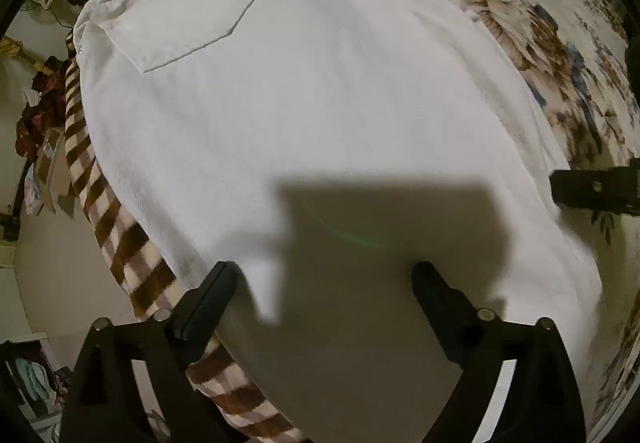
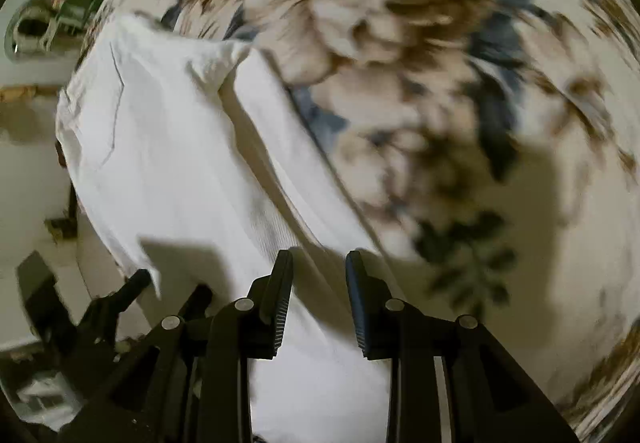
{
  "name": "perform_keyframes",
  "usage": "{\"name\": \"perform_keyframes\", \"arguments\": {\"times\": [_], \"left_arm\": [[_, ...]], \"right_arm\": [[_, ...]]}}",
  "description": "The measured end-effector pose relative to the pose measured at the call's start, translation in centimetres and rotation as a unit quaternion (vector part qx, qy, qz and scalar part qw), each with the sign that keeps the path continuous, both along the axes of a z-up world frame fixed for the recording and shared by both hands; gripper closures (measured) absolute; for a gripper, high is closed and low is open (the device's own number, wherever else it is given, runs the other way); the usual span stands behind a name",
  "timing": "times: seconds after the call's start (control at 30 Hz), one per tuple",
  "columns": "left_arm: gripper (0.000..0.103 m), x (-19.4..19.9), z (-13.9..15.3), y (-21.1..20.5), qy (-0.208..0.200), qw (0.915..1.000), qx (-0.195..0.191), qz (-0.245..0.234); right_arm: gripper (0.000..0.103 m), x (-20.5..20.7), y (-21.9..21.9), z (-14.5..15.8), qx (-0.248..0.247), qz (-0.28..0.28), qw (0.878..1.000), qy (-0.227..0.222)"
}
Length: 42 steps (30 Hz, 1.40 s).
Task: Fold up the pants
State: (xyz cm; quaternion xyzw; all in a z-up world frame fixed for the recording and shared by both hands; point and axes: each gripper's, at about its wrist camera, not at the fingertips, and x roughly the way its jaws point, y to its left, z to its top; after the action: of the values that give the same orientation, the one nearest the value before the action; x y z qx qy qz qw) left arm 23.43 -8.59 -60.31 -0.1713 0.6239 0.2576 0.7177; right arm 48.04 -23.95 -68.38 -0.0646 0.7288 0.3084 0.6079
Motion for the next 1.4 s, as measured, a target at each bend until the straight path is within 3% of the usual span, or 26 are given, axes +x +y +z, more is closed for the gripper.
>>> {"name": "perform_keyframes", "arguments": {"times": [0.03, 0.17, 0.27, 0.33, 0.37, 0.4, 0.5, 0.77, 0.8, 0.83, 0.9, 1.0, 1.07, 1.1, 1.13, 1.23, 1.3, 1.37, 1.4], "left_arm": [[0.008, 0.0, -0.3, 0.3, 0.000, 1.0000, -0.003, -0.001], [0.008, 0.1, -0.1, 0.4, 0.000, 1.0000, -0.006, -0.003], [0.008, 0.0, 0.1, 0.9, 0.002, 0.9999, 0.000, -0.010], [0.008, -0.2, 0.3, 1.1, 0.008, 0.9999, 0.002, -0.015], [0.008, -0.4, 0.4, 1.1, 0.009, 0.9998, 0.004, -0.015], [0.008, -0.7, 0.5, 1.2, 0.010, 0.9998, 0.009, -0.016], [0.008, -1.1, 0.6, 0.8, 0.015, 0.9996, 0.014, -0.017], [0.008, -1.2, 0.3, 1.2, 0.018, 0.9996, 0.013, -0.014], [0.008, -1.3, 0.3, 1.3, 0.018, 0.9997, 0.012, -0.014], [0.008, -0.9, 0.6, 1.1, 0.018, 0.9997, 0.012, -0.013], [0.008, -0.8, 0.9, 1.1, 0.016, 0.9997, 0.011, -0.012], [0.008, -0.8, 1.4, 1.4, 0.016, 0.9998, 0.006, -0.007], [0.008, -0.8, 2.0, 2.0, 0.012, 0.9999, 0.010, 0.001], [0.008, -0.7, 2.3, 2.3, 0.010, 0.9997, 0.021, 0.004], [0.008, -0.5, 2.7, 2.7, 0.009, 0.9990, 0.042, 0.007], [0.008, 0.5, 3.2, 4.4, 0.013, 0.9943, 0.105, 0.018], [0.008, 0.9, 2.9, 5.7, 0.010, 0.9955, 0.088, 0.033], [0.008, 1.3, 2.5, 6.7, 0.010, 0.9960, 0.078, 0.041], [0.008, 1.4, 2.5, 6.9, 0.011, 0.9960, 0.079, 0.040]], "right_arm": [[0.103, 0.0, 1.4, -0.1, 0.001, 0.001, 1.000, -0.008], [0.103, 0.5, 1.3, 0.4, -0.025, -0.018, 0.997, -0.065], [0.103, 1.9, -1.6, 0.6, -0.002, -0.056, 0.998, -0.031], [0.102, 1.4, -1.8, 1.7, -0.021, -0.035, 0.997, -0.072], [0.102, 1.1, -1.4, 2.1, -0.015, -0.026, 0.997, -0.071], [0.101, 0.6, -0.7, 2.4, -0.014, -0.016, 0.997, -0.073], [0.083, -0.8, 0.1, 2.9, -0.011, 0.023, 0.995, -0.093], [0.082, -2.5, 2.9, 0.2, 0.004, 0.045, 0.998, -0.038], [0.096, -2.5, 3.1, 0.2, 0.009, 0.042, 0.998, -0.036], [0.103, -2.4, 3.4, 0.3, 0.020, 0.038, 0.998, -0.035], [0.103, -2.2, 3.4, 0.3, 0.034, 0.027, 0.999, -0.015], [0.102, -1.4, 3.8, 1.3, 0.061, 0.014, 0.998, -0.025], [0.088, 0.2, 2.4, 1.6, 0.062, -0.003, 0.998, -0.003], [0.062, 0.8, 2.0, 1.5, 0.067, -0.013, 0.998, 0.011], [0.051, 1.4, 1.7, 1.5, 0.077, -0.018, 0.997, 0.015], [0.051, 2.5, 1.5, 1.1, 0.071, -0.007, 0.997, 0.017], [0.051, 2.0, 2.3, 0.8, 0.065, 0.012, 0.998, 0.008], [0.078, 1.2, 3.9, 0.6, 0.052, 0.027, 0.998, -0.010], [0.086, 0.6, 5.4, 0.4, 0.045, 0.031, 0.998, -0.022]]}}
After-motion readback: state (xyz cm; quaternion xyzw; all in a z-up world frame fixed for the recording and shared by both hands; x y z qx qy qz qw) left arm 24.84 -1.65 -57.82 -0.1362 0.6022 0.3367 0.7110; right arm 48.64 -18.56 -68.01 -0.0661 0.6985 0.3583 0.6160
